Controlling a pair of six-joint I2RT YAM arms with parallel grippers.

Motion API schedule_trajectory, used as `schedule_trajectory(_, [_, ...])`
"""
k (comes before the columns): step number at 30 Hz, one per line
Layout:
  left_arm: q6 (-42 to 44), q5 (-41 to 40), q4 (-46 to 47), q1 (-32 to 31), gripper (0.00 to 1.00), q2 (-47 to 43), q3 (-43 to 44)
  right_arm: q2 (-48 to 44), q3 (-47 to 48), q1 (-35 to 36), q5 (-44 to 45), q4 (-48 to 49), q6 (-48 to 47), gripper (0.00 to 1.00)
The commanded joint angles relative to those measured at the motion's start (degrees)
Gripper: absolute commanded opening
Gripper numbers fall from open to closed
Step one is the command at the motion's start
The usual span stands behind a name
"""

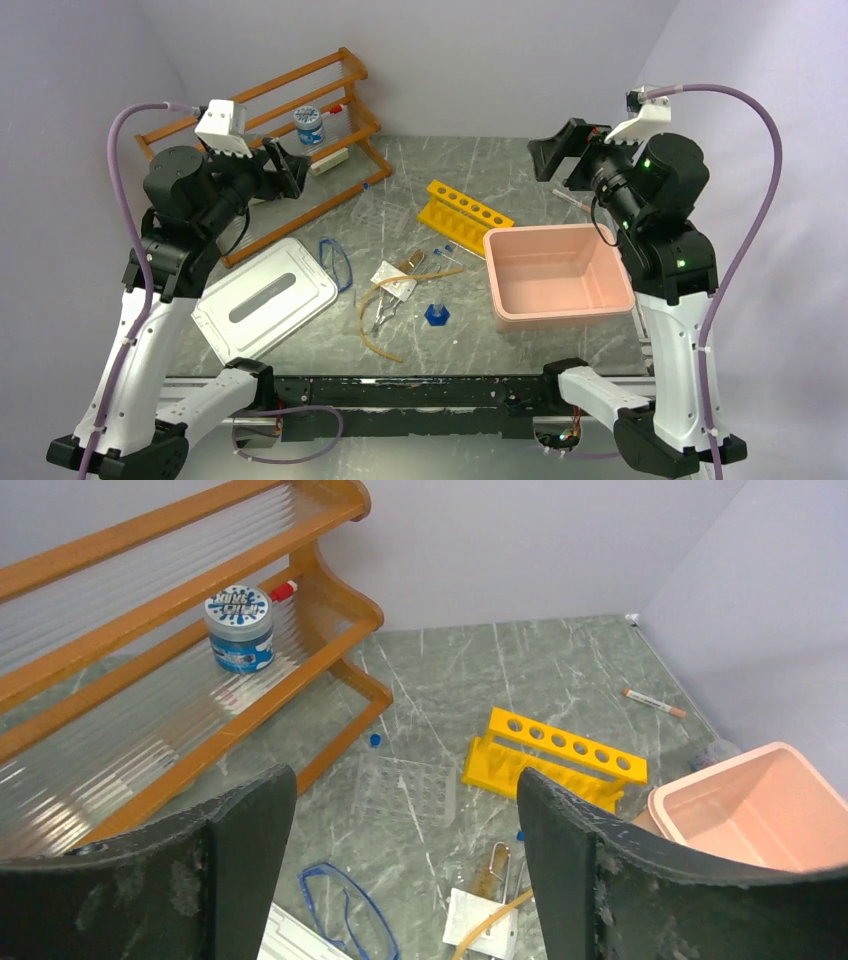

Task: Organize the chemistry lab equipment

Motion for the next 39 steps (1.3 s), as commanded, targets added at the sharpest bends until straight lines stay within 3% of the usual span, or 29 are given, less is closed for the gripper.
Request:
schedule_trajectory(1, [-2.3,0.0,4.1,0.6,0.87,-1.4,-1.2,-1.6,-1.4,-0.5,-2.1,-0.5,-0.1,0.99])
schedule_trajectory(8, [-3.9,16.0,11.2,0.3,0.92,-2.4,-4.2,-3.4,-7.1,1.4,-3.0,0.7,0.3,1.0])
schedule_trajectory(13, [-4.5,24.0,15.1,-0.5,0.92,-2.3,-7.1,-4.2,-12.1,3.1,-8.4,1.7,-1.0,1.0])
schedule_trajectory(17, [-5.9,26.7,17.0,-1.9,0.92,-1.6,-10.5,-2.8,-16.7,5.1,-17.7,3.2,0.3,0.89])
schedule_trajectory(19, [-7.3,25.6,16.7,-2.3,0.92,-1.2,-12.4,-1.4,-18.8,7.3,-18.2,2.9,1.1,0.82])
schedule_trajectory(31, [-10.8,18.5,18.1,-2.9,0.89,-1.6,-24.9,4.5,-33.2,41.0,12.5,4.3,7.1,0.77])
schedule_trajectory(39, [-10.7,18.3,19.2,-3.1,0.88,-0.1,-26.4,10.8,-36.4,50.3,25.0,3.5,10.3,0.75])
